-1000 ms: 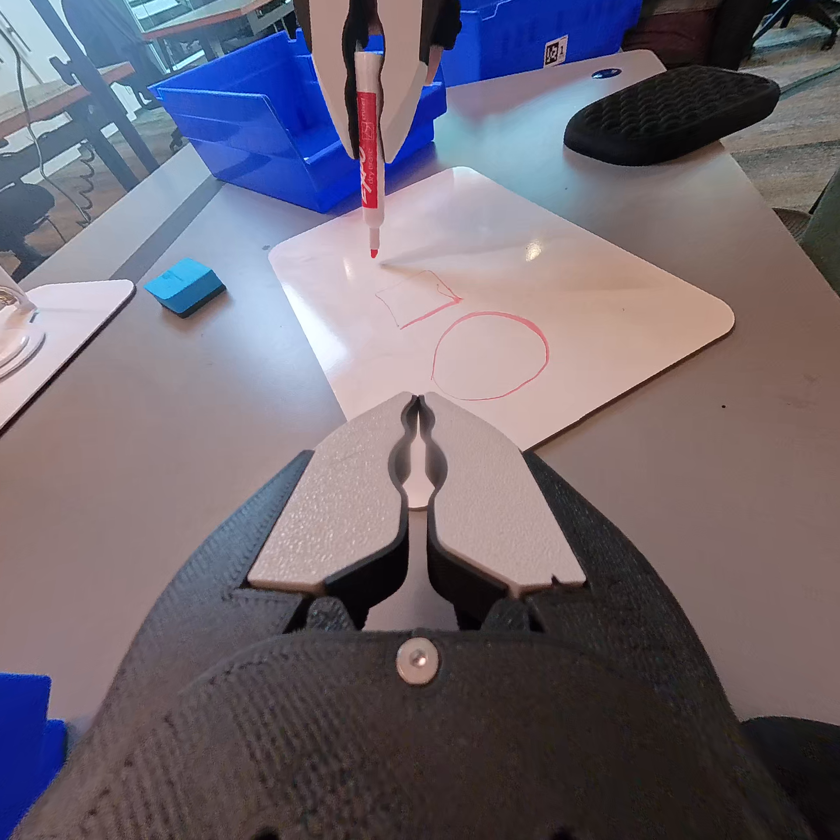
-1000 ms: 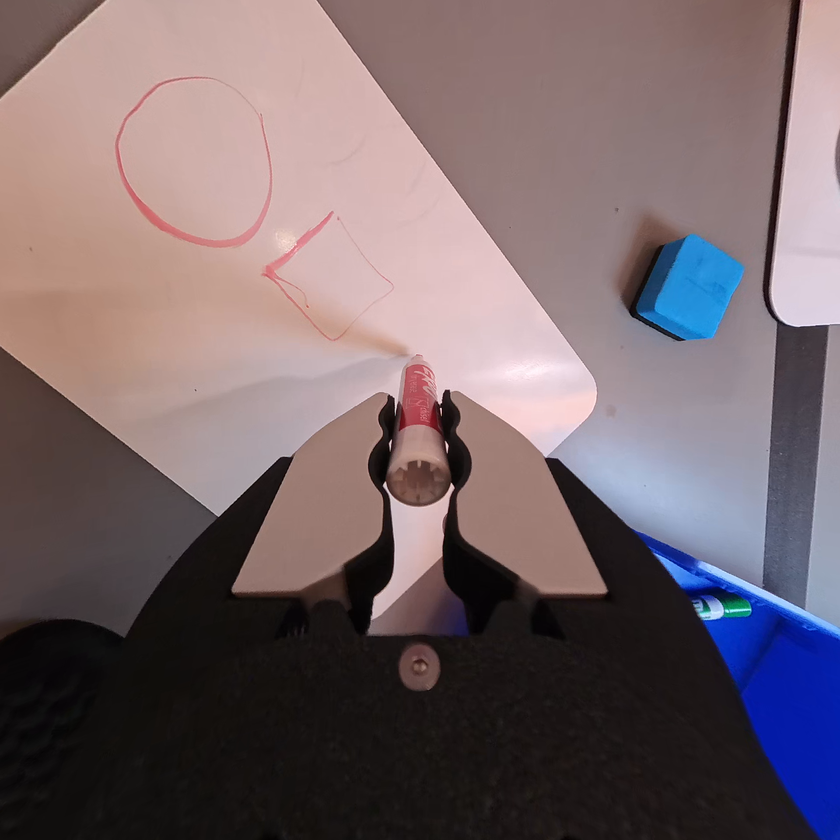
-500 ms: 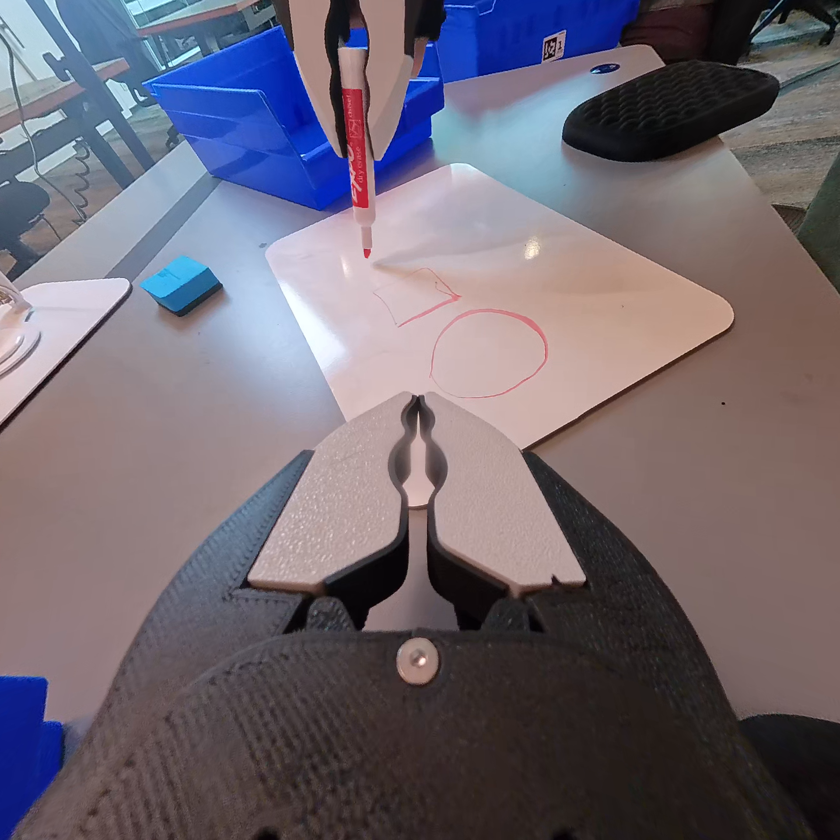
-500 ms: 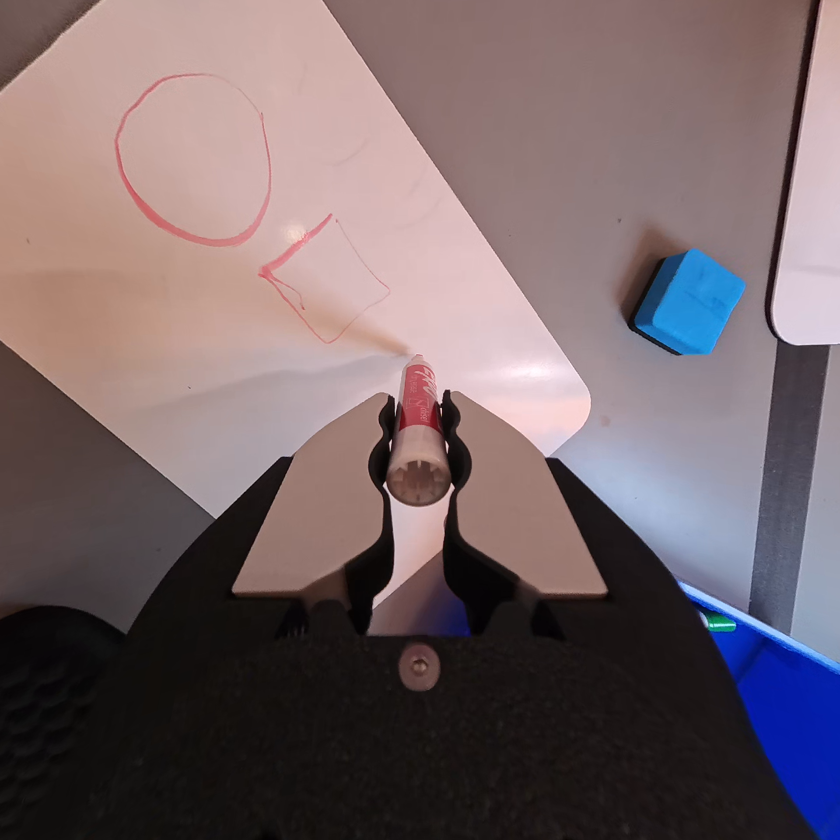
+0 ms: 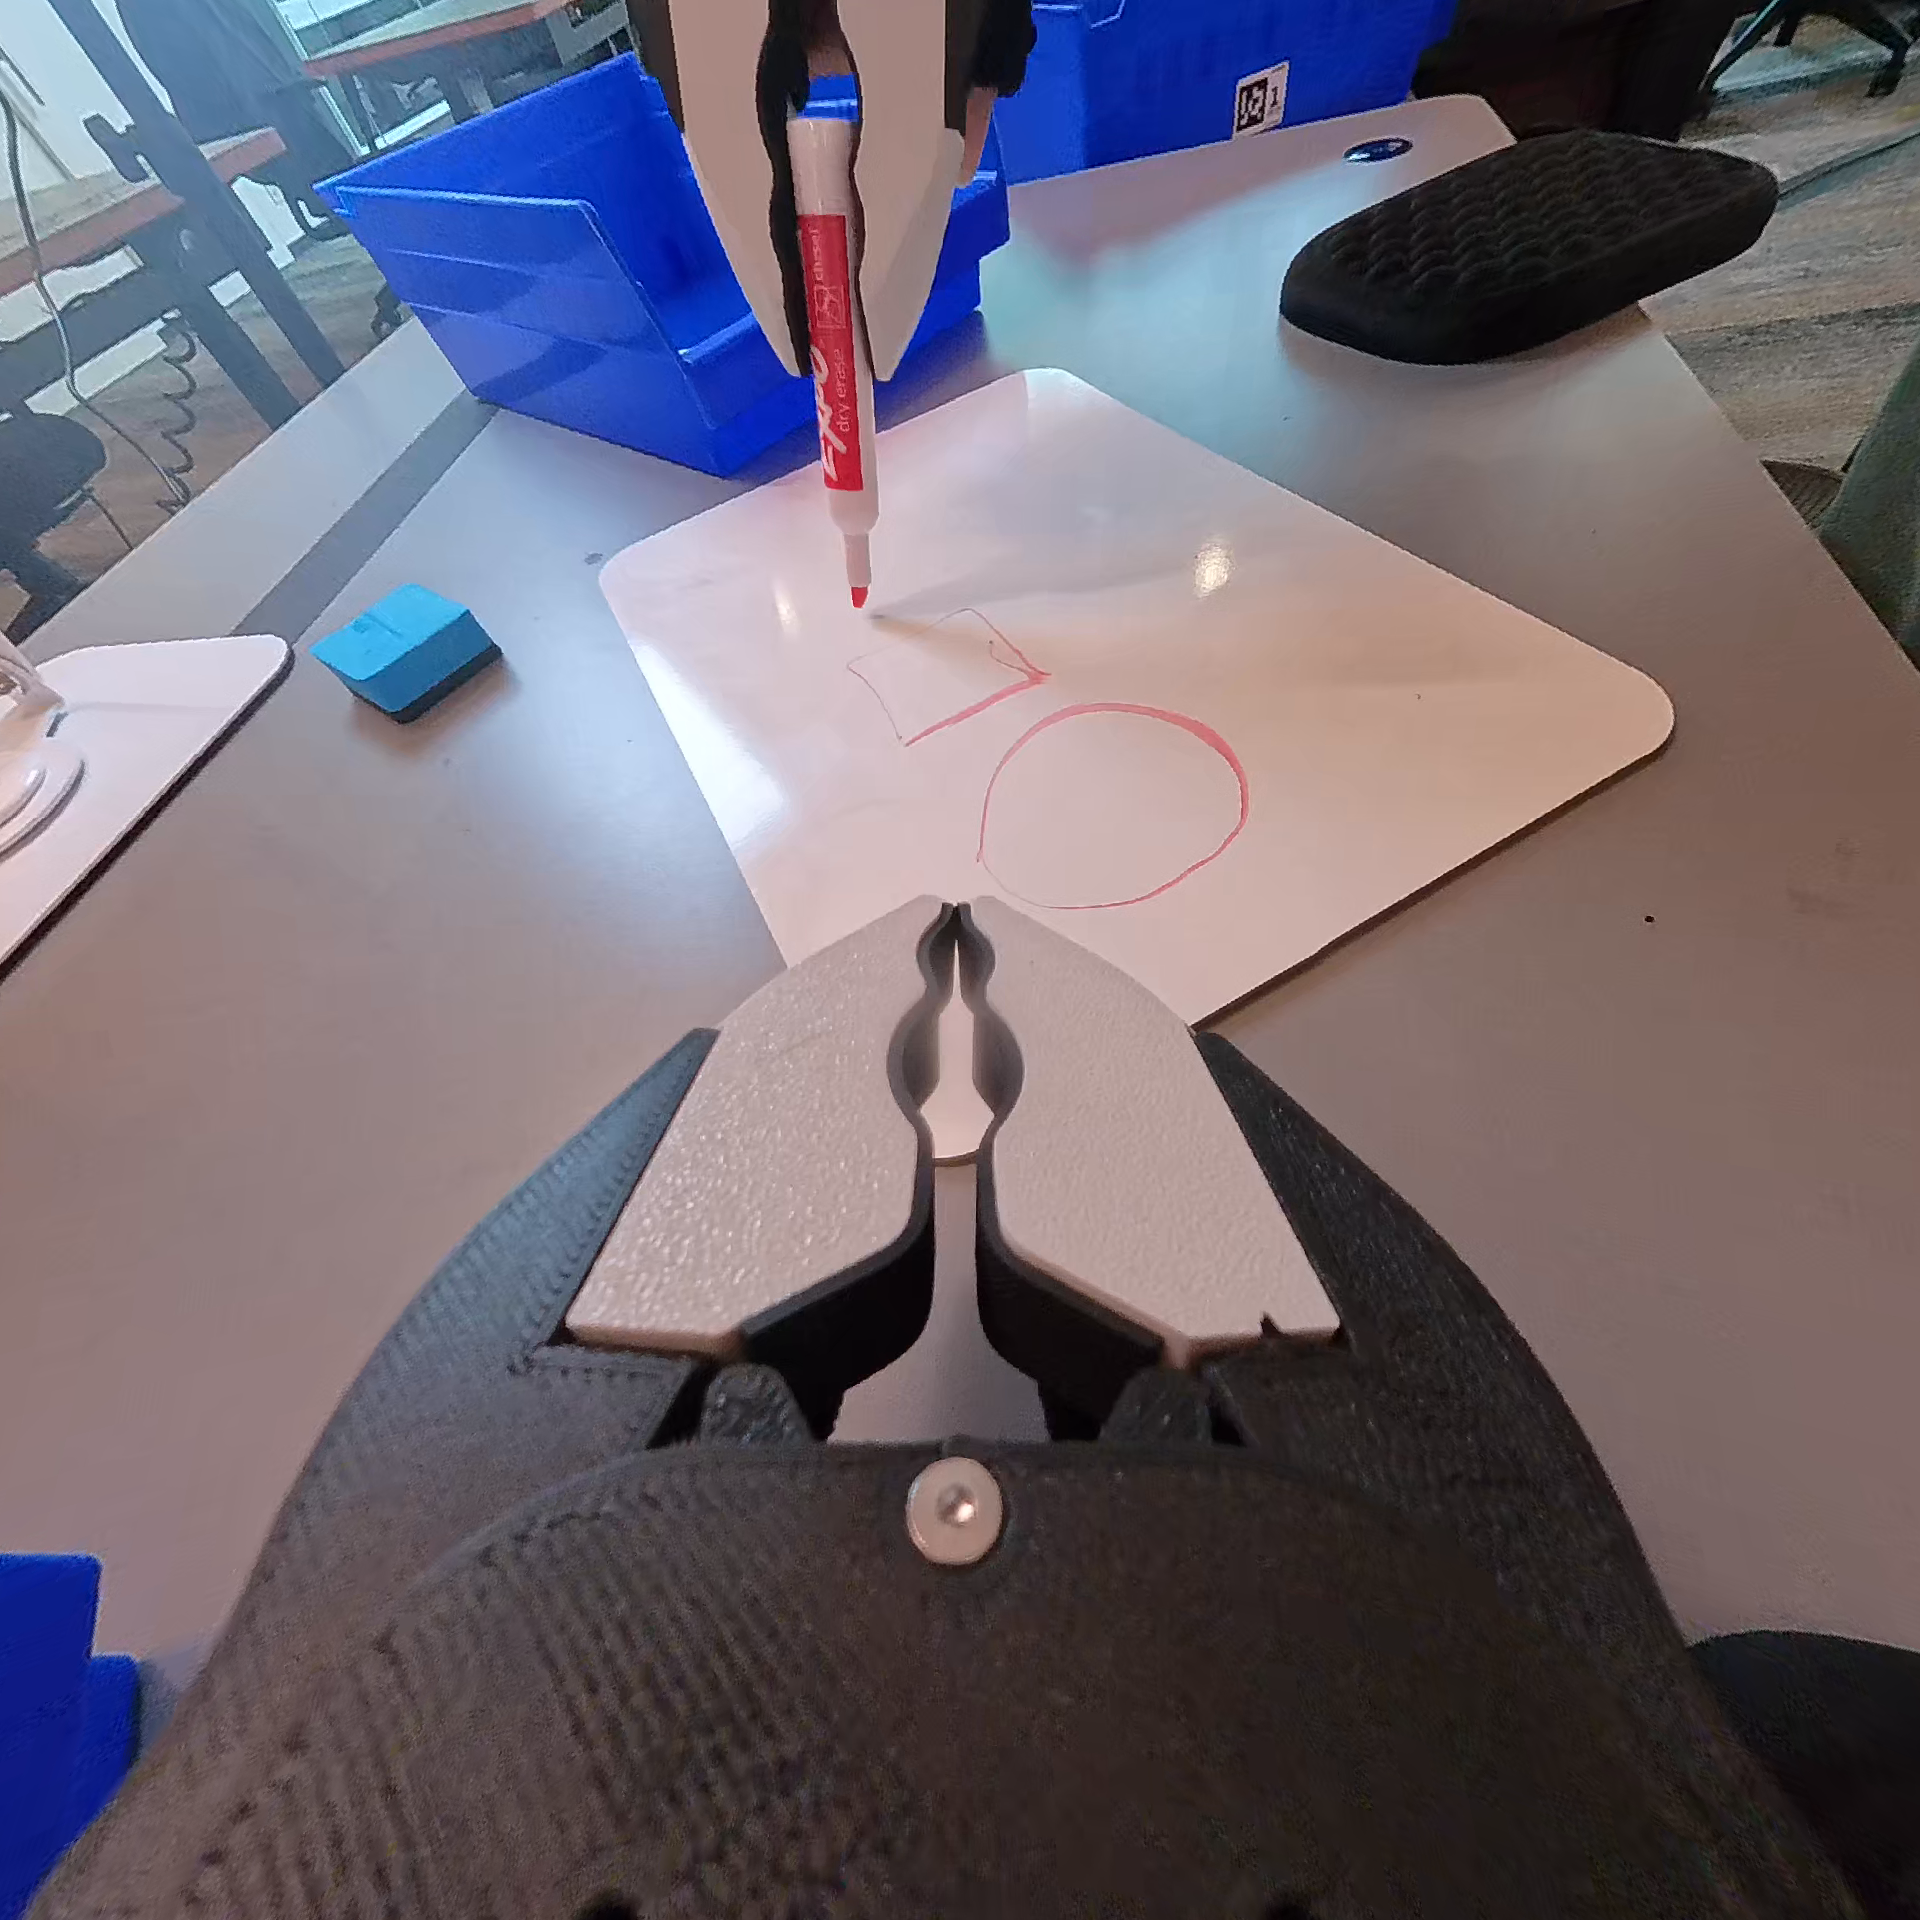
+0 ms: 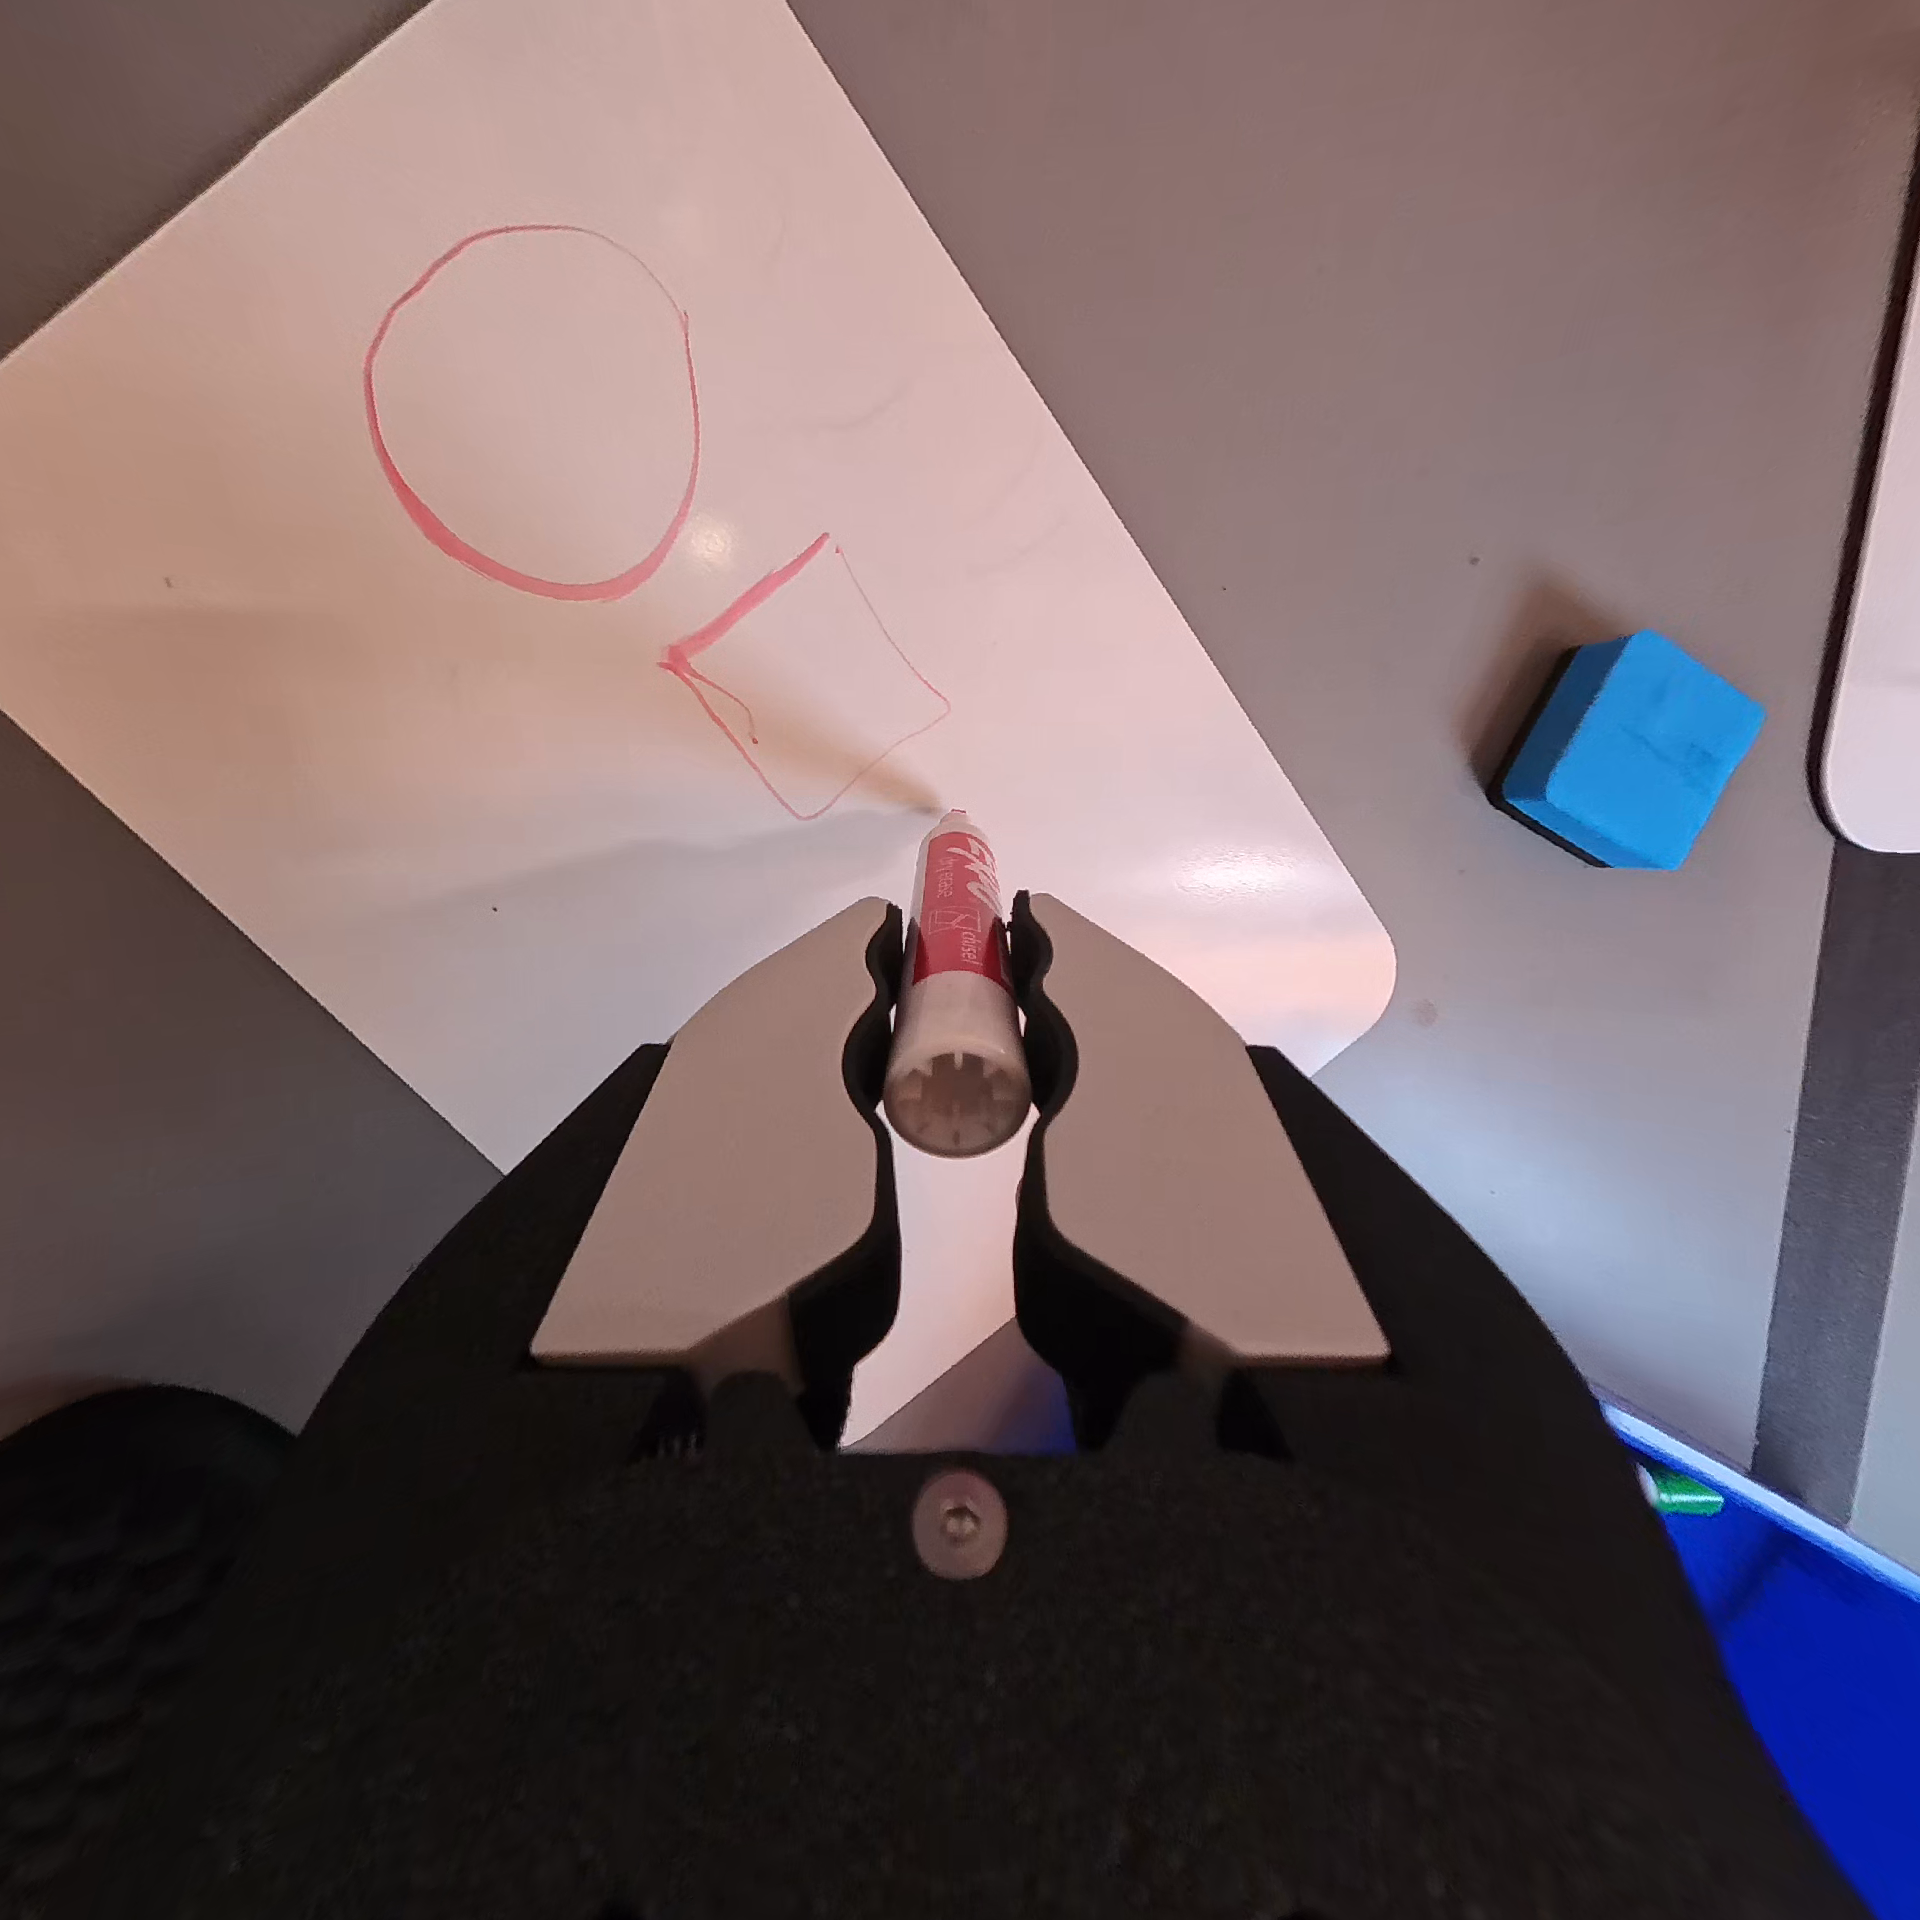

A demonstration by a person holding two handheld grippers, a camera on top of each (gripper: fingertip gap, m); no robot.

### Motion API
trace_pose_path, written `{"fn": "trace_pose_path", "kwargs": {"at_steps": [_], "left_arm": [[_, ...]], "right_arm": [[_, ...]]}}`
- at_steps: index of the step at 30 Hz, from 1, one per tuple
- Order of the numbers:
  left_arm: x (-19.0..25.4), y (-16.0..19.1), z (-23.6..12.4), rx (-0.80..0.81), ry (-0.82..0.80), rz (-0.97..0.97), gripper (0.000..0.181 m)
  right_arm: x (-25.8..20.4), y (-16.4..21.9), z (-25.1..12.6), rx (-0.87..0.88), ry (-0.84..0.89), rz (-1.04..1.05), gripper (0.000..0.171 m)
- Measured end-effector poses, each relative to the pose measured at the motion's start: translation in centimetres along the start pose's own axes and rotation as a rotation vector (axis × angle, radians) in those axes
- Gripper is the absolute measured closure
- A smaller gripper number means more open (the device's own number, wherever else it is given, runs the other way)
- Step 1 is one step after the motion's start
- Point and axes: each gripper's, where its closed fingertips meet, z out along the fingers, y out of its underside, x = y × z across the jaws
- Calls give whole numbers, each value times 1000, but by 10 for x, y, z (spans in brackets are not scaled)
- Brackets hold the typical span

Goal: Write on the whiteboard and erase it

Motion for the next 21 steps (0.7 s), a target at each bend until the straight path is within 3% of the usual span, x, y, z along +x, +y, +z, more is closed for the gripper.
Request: {"fn": "trace_pose_path", "kwargs": {"at_steps": [21], "left_arm": [[0, 1, 0, -5, 2, 3, 181]], "right_arm": [[21, 31, -6, -92, 57, 46, 151]]}}
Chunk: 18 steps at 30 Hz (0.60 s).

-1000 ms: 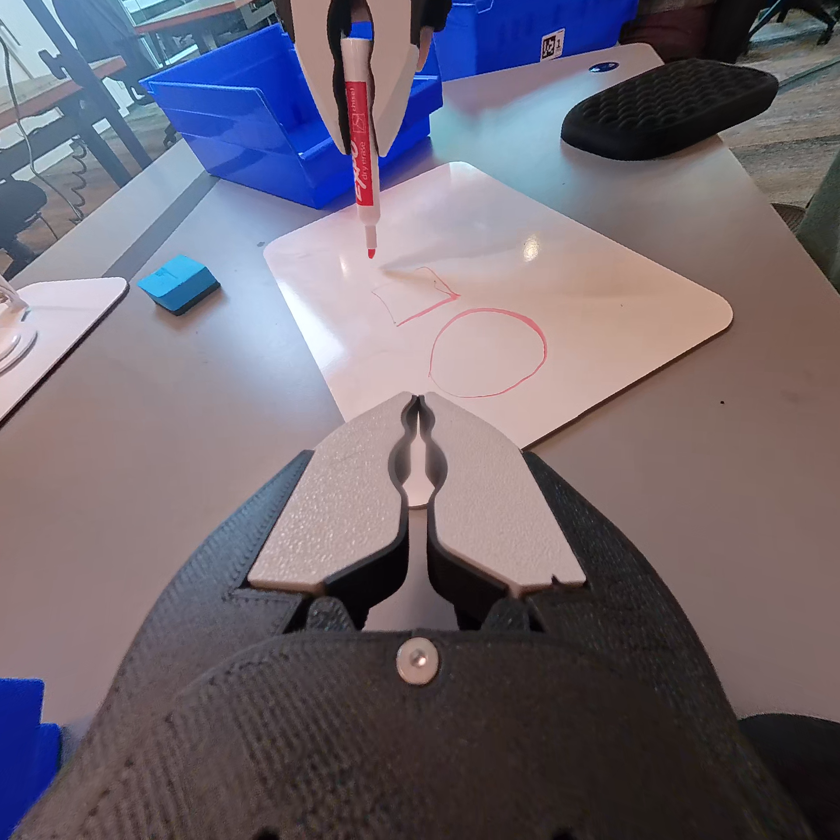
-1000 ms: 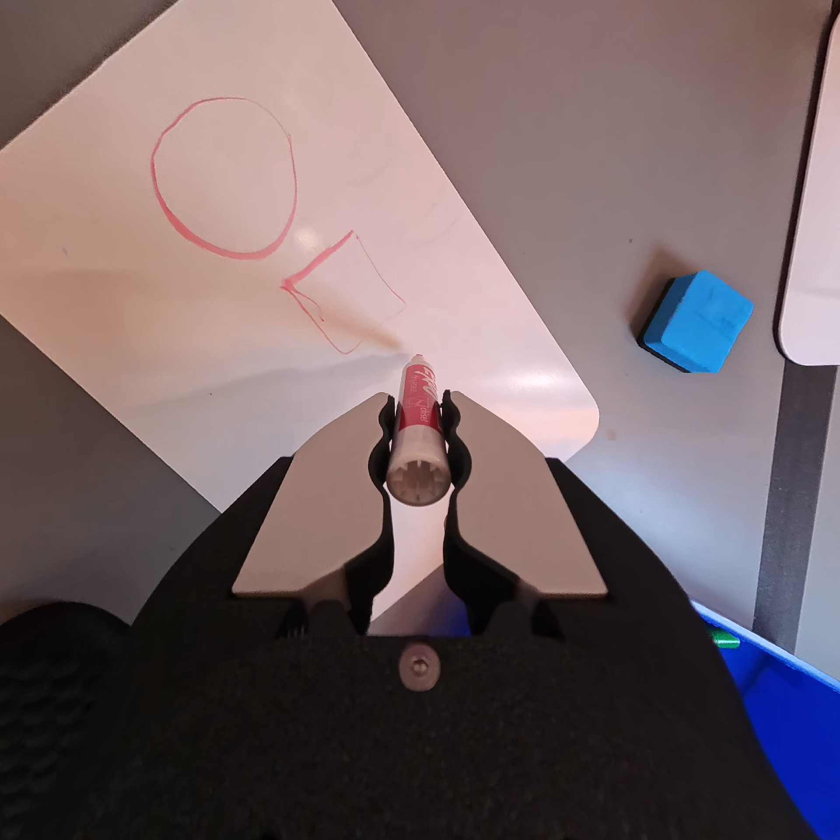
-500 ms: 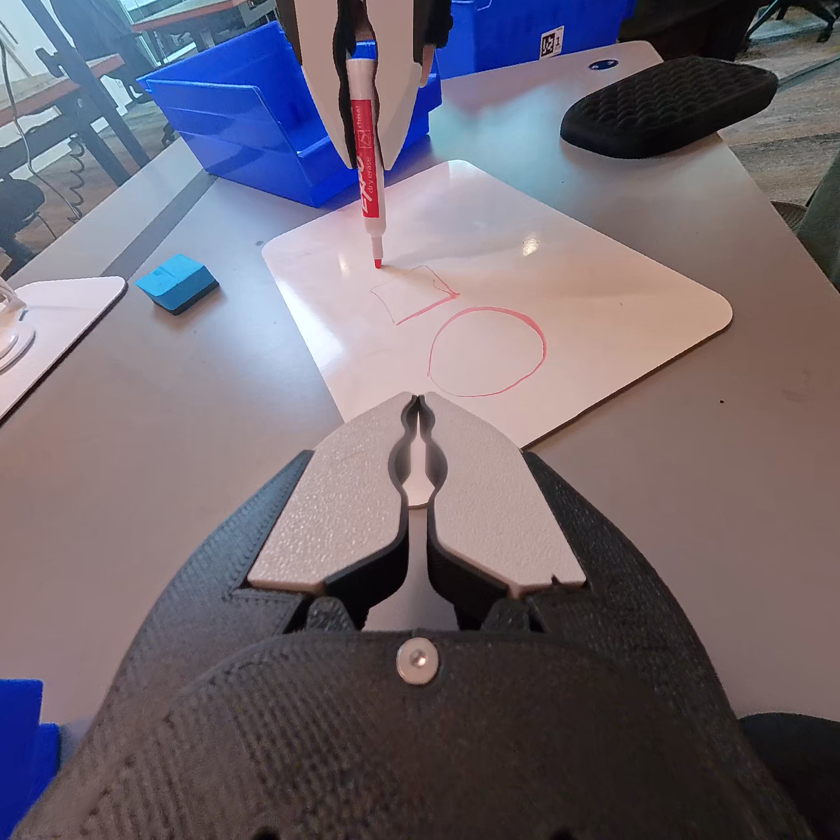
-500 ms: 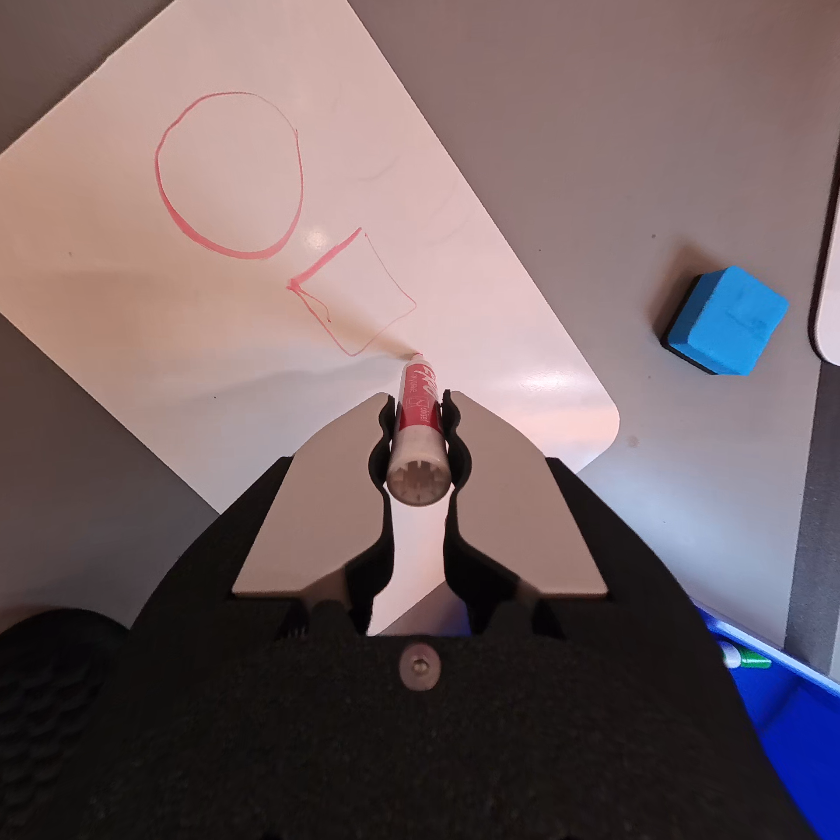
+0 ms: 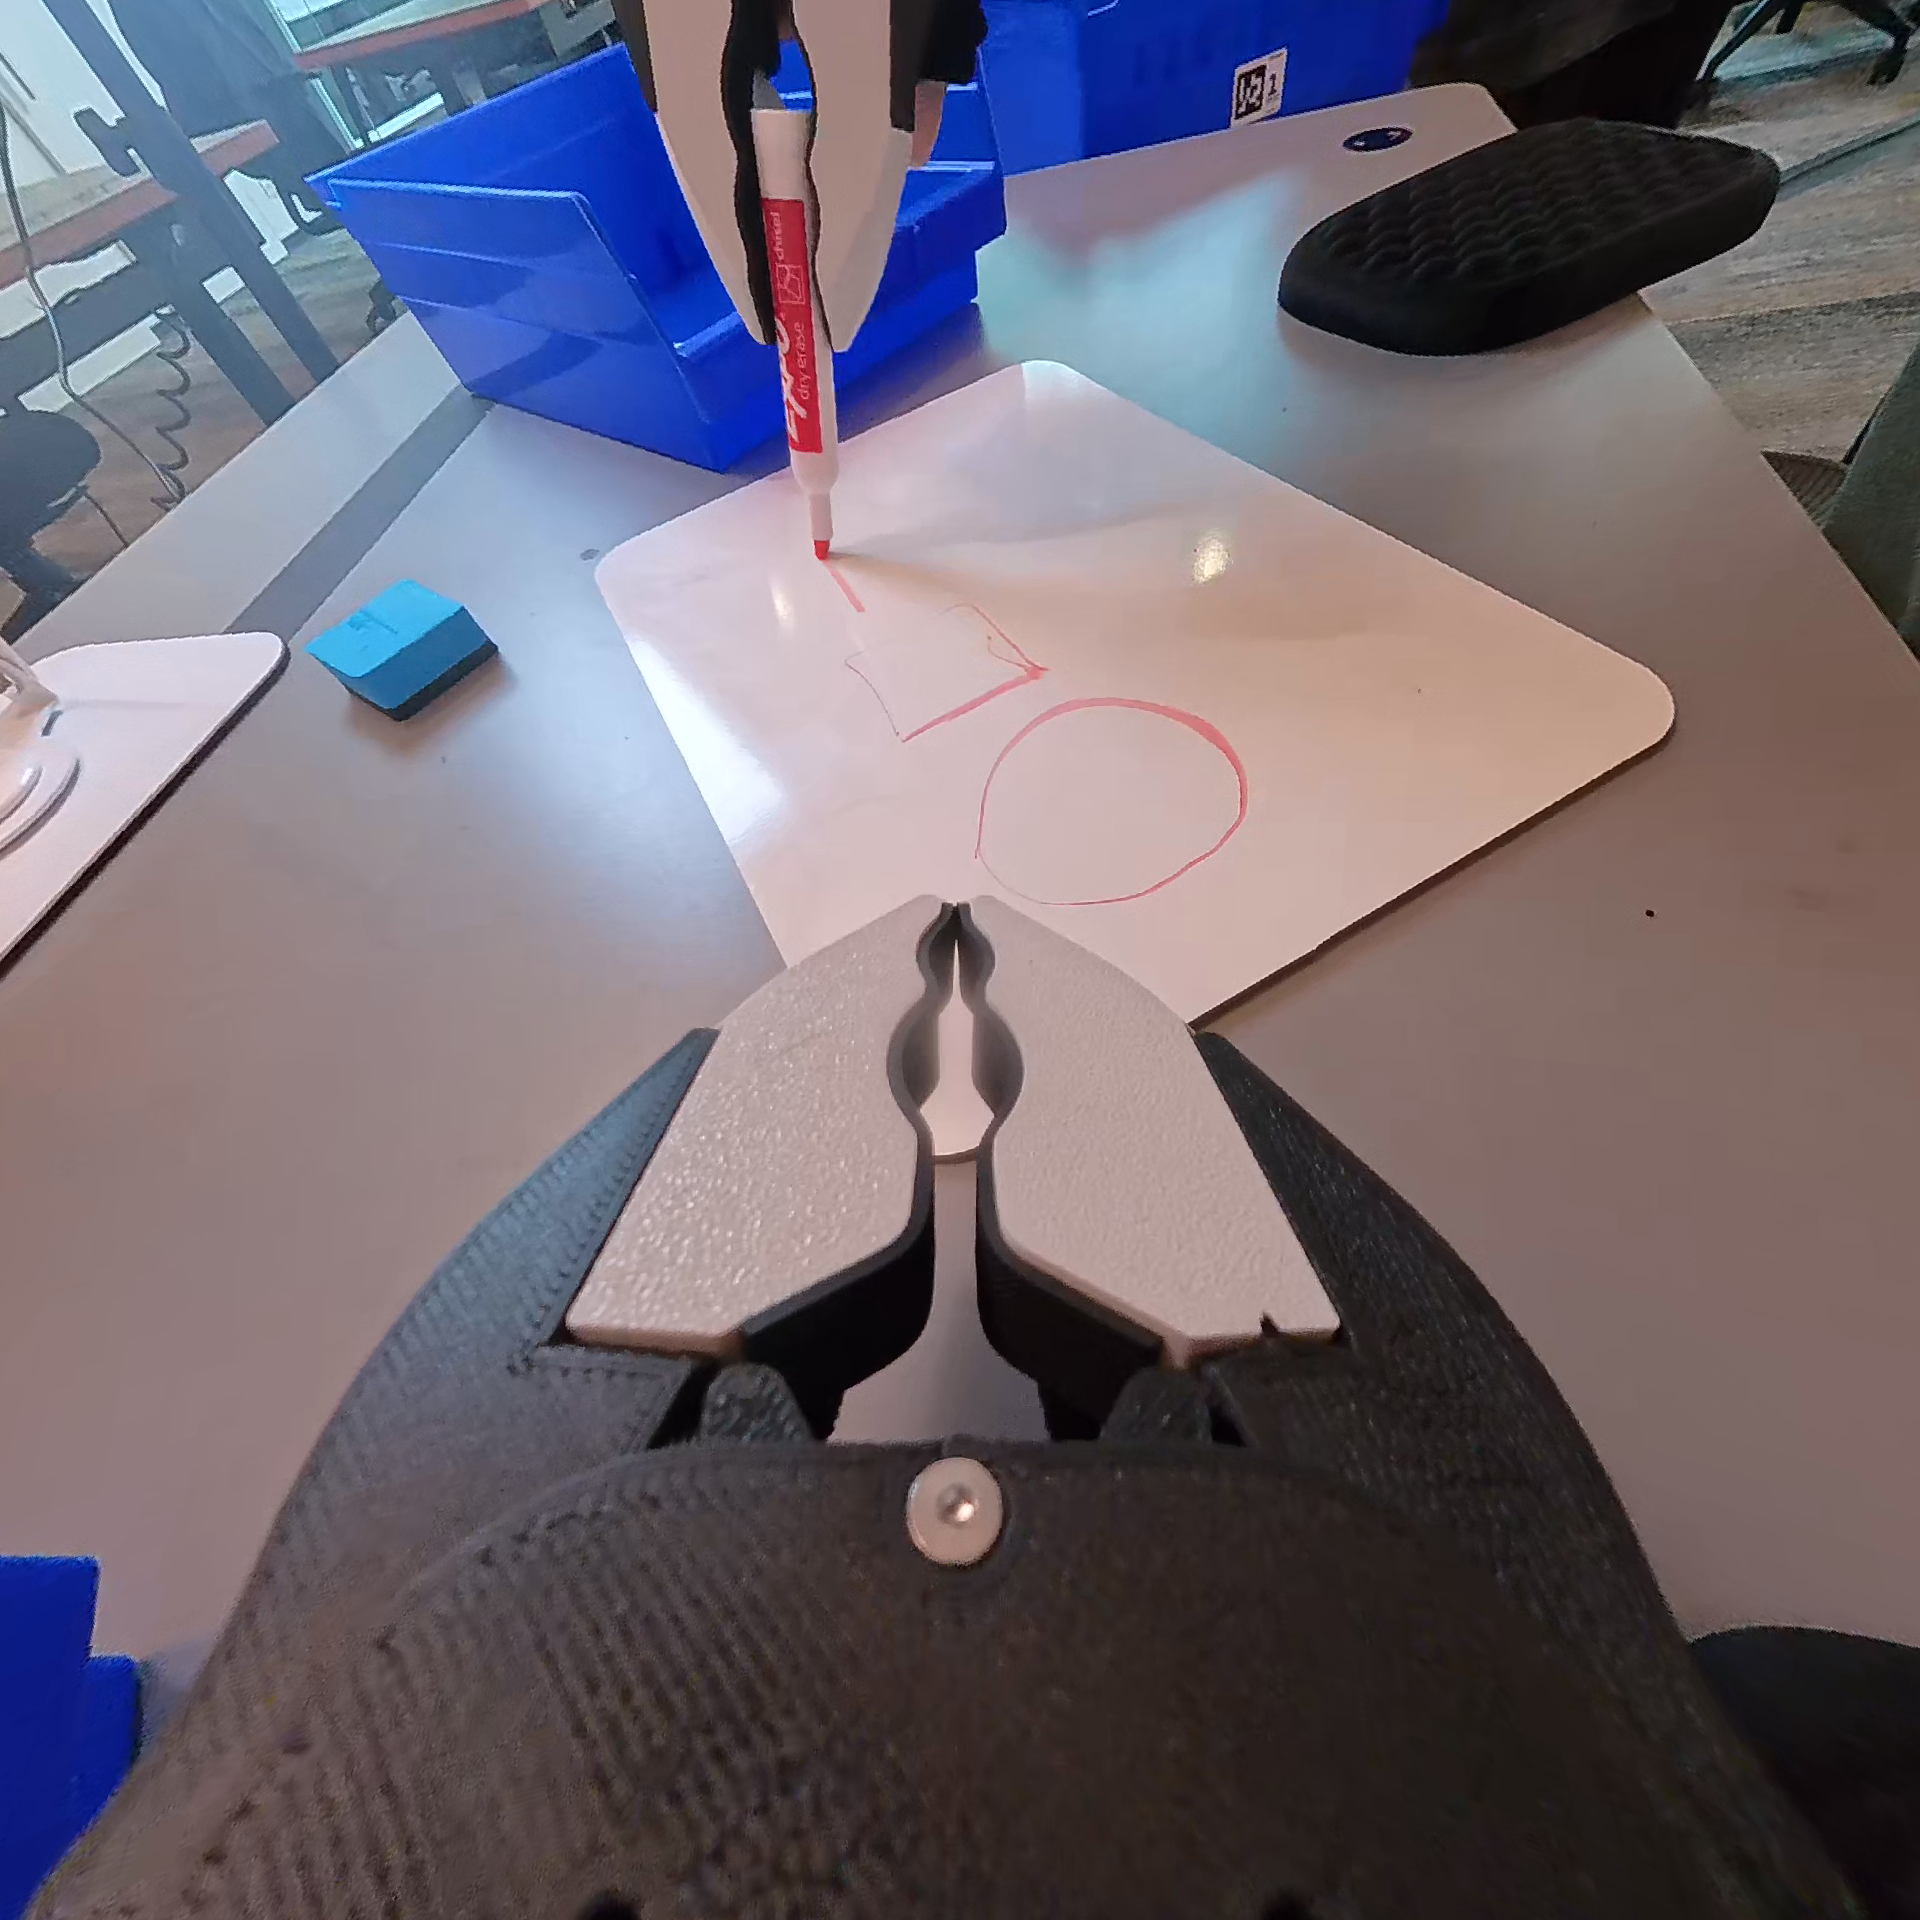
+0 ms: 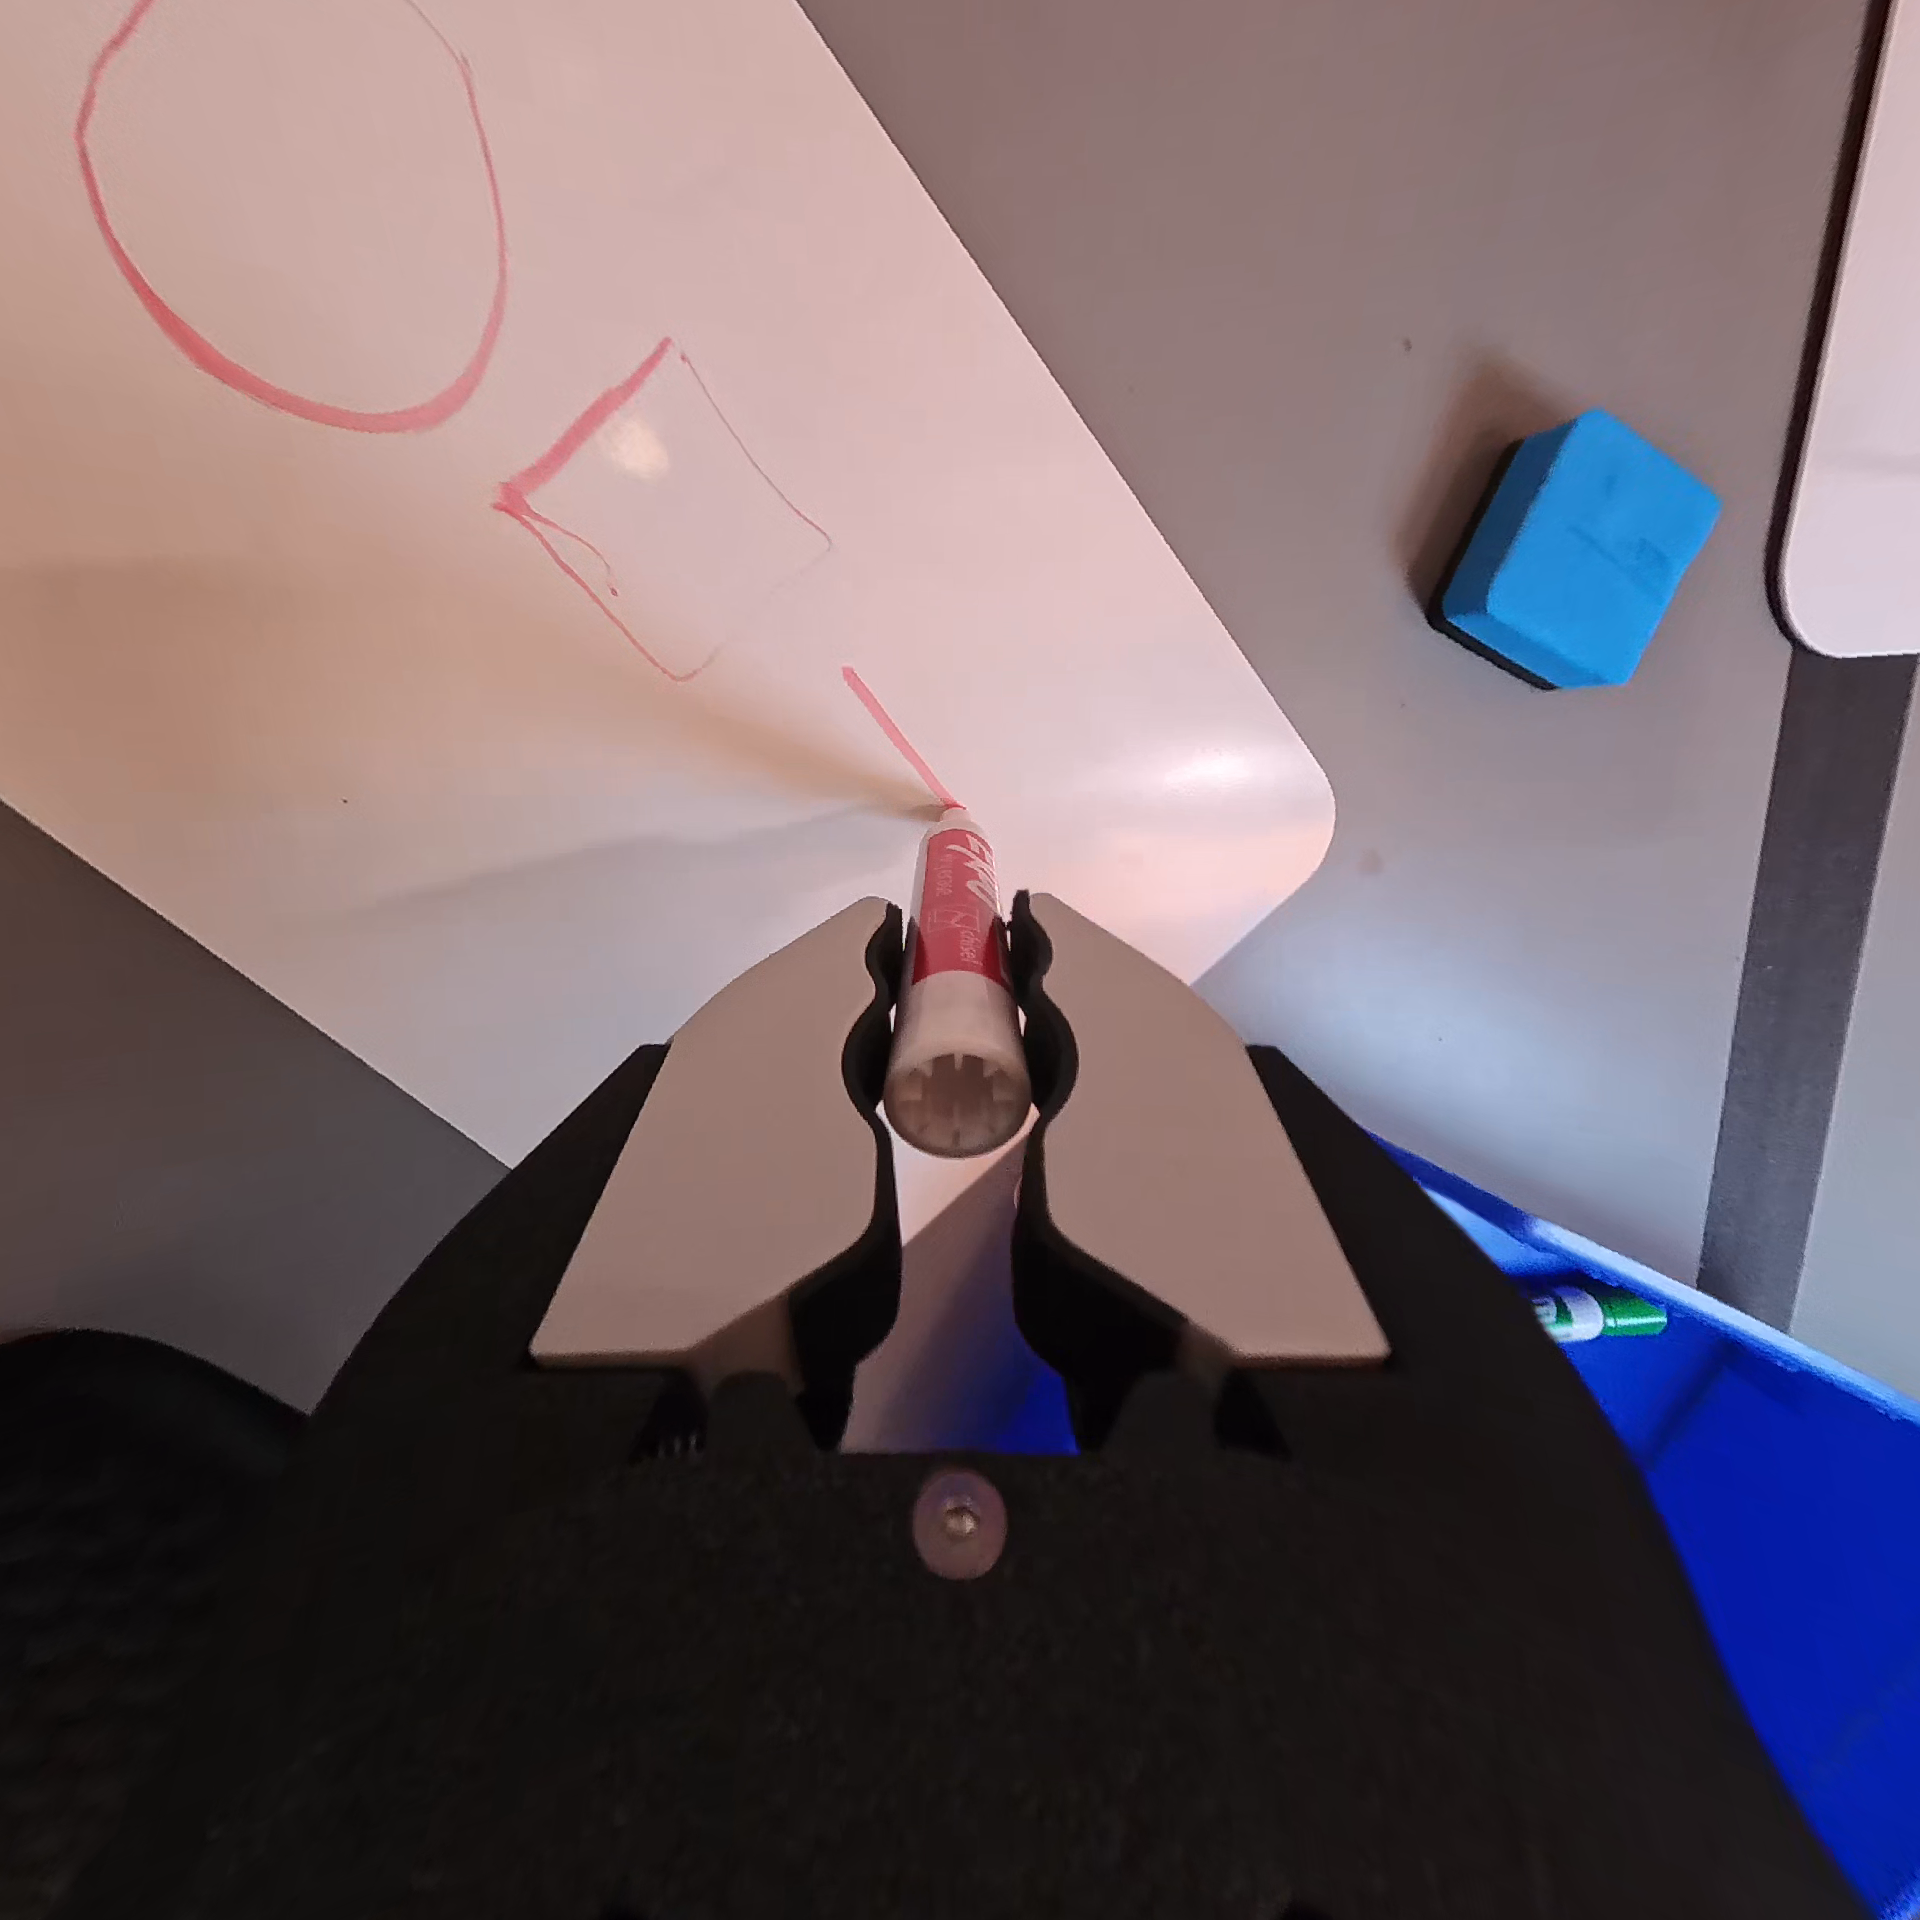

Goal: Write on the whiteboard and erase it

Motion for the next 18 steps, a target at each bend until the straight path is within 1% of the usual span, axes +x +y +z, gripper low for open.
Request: {"fn": "trace_pose_path", "kwargs": {"at_steps": [8, 13, 18], "left_arm": [[0, 0, 0, -1, 0, -1, 181], [0, -1, 0, 2, -2, 0, 181], [0, 0, 0, 1, 1, -1, 181]], "right_arm": [[3, -20, 0, 60, 16, -8, 151], [2, -21, 8, 39, 7, -24, 151], [2, -14, 6, 13, 10, -18, 151]]}}
